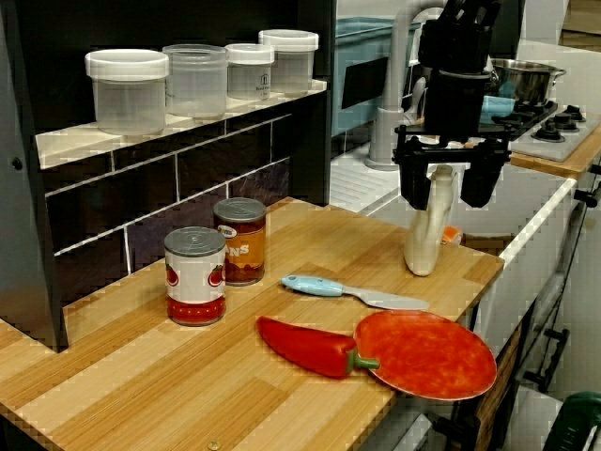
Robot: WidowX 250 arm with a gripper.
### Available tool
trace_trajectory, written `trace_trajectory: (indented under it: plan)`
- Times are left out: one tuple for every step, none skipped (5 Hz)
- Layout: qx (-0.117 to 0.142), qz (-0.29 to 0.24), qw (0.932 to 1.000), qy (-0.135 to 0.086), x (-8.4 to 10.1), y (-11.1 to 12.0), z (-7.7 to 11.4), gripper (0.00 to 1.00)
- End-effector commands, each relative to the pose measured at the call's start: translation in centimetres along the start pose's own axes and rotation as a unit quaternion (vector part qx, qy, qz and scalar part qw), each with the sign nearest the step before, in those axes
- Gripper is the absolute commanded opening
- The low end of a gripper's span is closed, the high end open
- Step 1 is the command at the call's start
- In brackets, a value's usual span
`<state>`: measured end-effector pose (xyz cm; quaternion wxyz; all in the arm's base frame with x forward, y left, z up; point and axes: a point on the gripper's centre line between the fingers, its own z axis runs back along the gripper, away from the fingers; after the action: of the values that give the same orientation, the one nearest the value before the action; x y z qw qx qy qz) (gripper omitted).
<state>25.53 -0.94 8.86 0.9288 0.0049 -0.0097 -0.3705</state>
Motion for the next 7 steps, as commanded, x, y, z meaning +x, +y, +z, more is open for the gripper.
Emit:
trace_trajectory:
  plan:
    - [0.006, 0.019, 0.9996, -0.018, 1.4, 0.3, 0.4, 1.0]
    - [0.004, 0.018, 0.9996, -0.019, 1.8, 0.5, 0.1, 1.0]
    - [0.006, 0.028, 0.9988, -0.039, 1.8, 0.5, -0.2, 0.0]
    - [0.004, 0.027, 0.9985, -0.048, 1.7, 0.4, 0.0, 0.0]
    - [0.004, 0.021, 0.9985, -0.05, 1.6, 0.0, 0.5, 0.0]
    - [-0.003, 0.033, 0.9977, -0.06, 1.8, -0.2, 2.3, 0.0]
    - [-0.01, 0.046, 0.9963, -0.072, 2.2, -0.6, 4.7, 0.0]
